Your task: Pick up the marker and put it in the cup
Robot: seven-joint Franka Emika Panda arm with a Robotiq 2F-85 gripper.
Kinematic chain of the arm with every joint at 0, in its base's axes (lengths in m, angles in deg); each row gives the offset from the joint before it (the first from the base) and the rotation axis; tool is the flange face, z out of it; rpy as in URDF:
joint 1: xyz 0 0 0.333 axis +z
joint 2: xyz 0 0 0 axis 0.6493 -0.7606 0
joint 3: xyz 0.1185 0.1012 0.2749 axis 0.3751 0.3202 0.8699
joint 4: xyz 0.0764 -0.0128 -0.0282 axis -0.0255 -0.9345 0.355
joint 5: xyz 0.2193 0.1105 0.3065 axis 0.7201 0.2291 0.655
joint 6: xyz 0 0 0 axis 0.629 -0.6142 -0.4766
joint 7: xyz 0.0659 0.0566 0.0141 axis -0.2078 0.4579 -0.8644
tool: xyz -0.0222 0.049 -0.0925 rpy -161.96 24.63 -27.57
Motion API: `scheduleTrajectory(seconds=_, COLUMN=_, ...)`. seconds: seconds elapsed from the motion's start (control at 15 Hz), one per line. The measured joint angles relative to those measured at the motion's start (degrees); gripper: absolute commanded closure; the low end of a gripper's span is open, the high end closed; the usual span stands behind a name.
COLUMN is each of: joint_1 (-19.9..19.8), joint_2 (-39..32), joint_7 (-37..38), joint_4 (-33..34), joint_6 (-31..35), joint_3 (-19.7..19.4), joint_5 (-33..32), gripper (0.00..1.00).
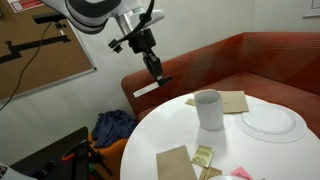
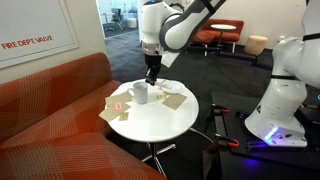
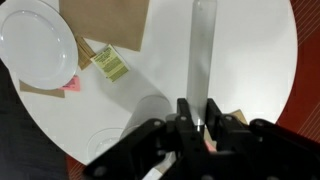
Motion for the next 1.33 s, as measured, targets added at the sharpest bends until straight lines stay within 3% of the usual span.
scheduleTrajectory(seconds=0.73, joint_1=-0.84, joint_2=-4.51, joint_7=-2.78, joint_4=9.39, joint_6=-3.65, joint_3=1.31, joint_5=-0.3, gripper=0.95)
scheduleTrajectory(seconds=1.0, joint_1=-0.57, joint_2=-5.37, joint_7=4.25, joint_4=10.46, joint_6=-2.2, joint_3=1.27, joint_5=-4.68, gripper=0.95)
scheduleTrajectory(seconds=1.33, joint_1=0.76, joint_2=-5.94, joint_7=19.78, joint_4=10.51, joint_6=0.2, joint_3=0.38, joint_5=-14.14, gripper=0.95)
